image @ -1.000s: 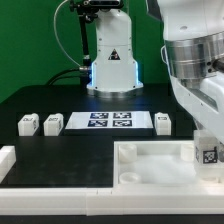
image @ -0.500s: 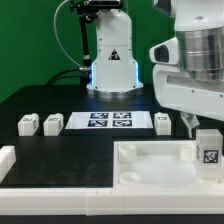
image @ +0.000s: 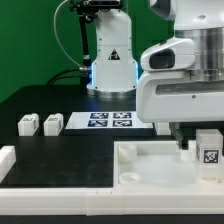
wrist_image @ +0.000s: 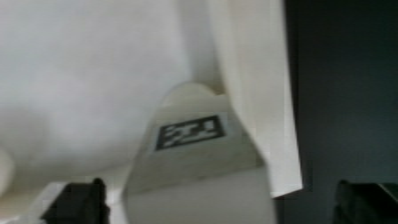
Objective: Assemble one leg
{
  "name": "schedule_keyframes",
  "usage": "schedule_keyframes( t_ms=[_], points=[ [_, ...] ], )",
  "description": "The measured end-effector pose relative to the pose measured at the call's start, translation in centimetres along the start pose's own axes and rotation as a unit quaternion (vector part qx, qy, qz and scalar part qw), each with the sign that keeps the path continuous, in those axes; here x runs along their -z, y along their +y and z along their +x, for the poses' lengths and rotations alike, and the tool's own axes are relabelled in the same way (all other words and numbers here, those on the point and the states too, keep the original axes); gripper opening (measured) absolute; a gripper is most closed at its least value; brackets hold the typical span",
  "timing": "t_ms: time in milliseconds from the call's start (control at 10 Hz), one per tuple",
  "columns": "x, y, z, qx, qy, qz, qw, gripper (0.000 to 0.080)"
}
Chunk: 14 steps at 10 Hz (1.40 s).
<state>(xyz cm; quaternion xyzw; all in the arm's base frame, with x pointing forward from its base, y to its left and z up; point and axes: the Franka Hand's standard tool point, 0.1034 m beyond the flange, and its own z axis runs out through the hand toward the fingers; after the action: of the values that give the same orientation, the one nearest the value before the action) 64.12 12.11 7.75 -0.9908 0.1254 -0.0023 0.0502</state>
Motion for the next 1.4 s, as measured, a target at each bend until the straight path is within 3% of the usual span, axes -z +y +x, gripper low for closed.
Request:
schedule_keyframes(
  t_ms=[100,200,300,400,600,700,900,1100,1200,1300,1400],
  points=[
    [0.00,0.04,0.02,0.009,0.000,0.000,1.000,0.0523],
    [-0.02,-0.01,-0.01,-0.002,0.000,0.001,1.000,0.0523],
    [-0.06,-0.05,-0.08,-0.057,-0.002,0.003,0.998,0.0341],
    [-0.13,0.21,-0.06,-0.107,-0.003,0.002,0.994,0.0303],
    [-0.21,0.17,-0.15,-0.251,-0.009,0.008,0.968,0.0303],
    [-0.24,0.34,-0.03,-0.326,-0.015,0.022,0.945,0.0303],
    [-0.45,0.28,0.03,-0.525,-0.034,0.054,0.848,0.0303],
    [-0.54,-0.17,-0.12,-0.614,-0.046,0.059,0.785,0.0302],
    [-0.66,-0.32,-0.27,-0.636,-0.047,0.057,0.768,0.0302],
    [-0.66,-0.27,-0.28,-0.619,-0.046,0.058,0.782,0.0302],
    [-0.70,-0.26,-0.30,-0.596,-0.045,0.058,0.800,0.0391]
  ],
)
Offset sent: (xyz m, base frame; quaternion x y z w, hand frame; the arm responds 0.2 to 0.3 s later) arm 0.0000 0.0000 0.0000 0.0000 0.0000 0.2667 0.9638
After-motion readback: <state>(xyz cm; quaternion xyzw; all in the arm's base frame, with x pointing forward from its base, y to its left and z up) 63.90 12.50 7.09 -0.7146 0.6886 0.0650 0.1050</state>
